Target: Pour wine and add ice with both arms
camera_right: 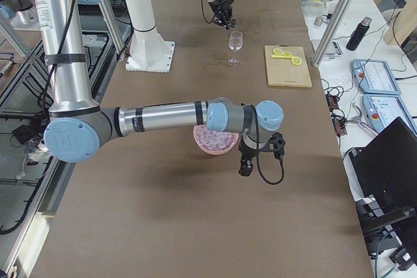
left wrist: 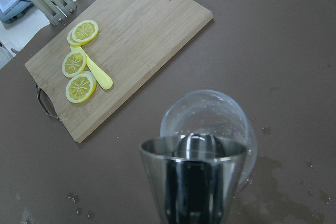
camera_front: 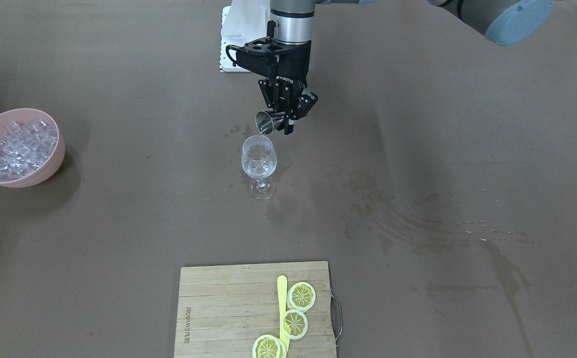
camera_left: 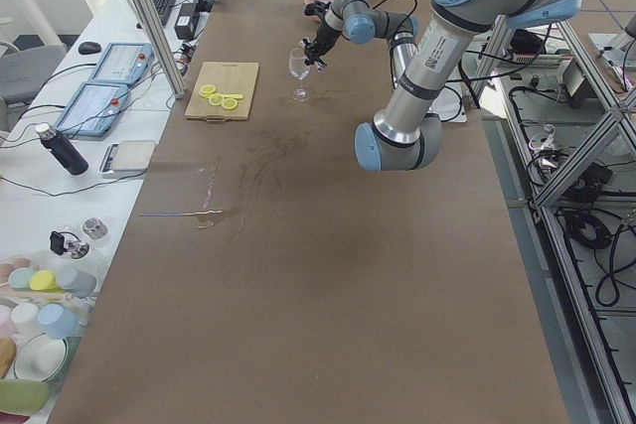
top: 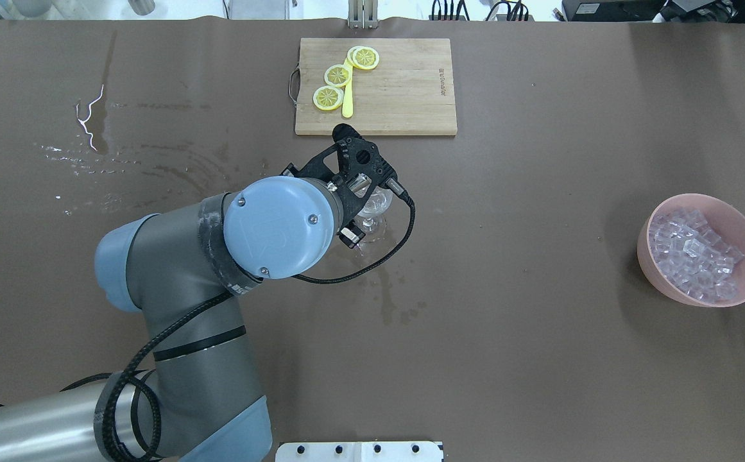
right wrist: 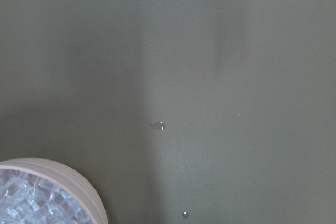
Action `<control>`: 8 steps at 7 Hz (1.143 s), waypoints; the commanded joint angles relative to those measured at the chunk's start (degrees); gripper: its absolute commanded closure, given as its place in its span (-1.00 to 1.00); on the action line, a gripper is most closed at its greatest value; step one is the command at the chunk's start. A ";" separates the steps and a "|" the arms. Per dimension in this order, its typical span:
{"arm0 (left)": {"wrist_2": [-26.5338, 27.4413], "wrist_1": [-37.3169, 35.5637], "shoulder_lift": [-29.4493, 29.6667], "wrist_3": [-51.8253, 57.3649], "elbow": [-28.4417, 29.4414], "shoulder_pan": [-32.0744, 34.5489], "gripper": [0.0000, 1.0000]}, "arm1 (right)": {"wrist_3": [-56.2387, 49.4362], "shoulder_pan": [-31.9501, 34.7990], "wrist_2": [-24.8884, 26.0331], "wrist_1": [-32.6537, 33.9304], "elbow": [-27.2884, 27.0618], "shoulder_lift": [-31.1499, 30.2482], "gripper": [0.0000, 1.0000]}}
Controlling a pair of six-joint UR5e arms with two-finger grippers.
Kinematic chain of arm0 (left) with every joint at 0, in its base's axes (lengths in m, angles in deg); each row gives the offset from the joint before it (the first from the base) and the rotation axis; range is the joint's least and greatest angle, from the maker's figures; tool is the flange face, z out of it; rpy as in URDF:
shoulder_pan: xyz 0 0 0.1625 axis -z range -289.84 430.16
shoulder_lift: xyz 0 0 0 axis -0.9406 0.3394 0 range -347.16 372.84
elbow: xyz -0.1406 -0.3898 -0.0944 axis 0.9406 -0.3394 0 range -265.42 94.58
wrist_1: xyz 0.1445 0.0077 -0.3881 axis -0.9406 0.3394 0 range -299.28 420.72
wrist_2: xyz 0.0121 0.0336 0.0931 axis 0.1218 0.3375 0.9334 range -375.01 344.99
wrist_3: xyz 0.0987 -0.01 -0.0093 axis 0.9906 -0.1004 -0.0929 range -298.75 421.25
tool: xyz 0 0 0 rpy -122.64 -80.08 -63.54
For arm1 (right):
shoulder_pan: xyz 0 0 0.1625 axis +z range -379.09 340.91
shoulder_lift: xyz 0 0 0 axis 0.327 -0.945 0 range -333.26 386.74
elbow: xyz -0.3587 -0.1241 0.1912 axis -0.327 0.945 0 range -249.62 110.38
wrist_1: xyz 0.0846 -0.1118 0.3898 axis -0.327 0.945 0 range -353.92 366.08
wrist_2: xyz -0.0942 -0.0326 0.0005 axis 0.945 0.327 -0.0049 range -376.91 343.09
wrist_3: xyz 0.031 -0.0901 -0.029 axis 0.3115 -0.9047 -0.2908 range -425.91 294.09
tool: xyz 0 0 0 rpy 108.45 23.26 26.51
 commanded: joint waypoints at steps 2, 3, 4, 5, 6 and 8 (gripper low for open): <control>-0.10 -6.15 2.76 0.84 0.04 0.38 1.00 | 0.01 0.24 -0.08 0.00 -0.40 -0.14 -1.00; -0.10 -8.42 3.63 1.89 0.04 0.73 1.00 | 0.01 0.32 -0.08 0.00 -0.49 -0.23 -1.00; -0.36 -10.88 4.95 1.99 0.13 1.08 1.00 | 0.01 0.32 -0.08 0.00 -0.49 -0.23 -1.00; -2.54 -13.95 6.87 3.12 0.83 1.96 1.00 | 0.01 0.41 -0.08 0.00 -0.49 -0.14 -1.00; -3.08 -17.72 10.02 4.52 2.66 2.84 1.00 | 0.01 0.41 -0.08 0.00 -0.49 -0.14 -1.00; -4.57 -21.08 12.33 7.25 4.17 3.98 1.00 | 0.01 0.41 0.01 0.00 -0.40 -0.05 -1.00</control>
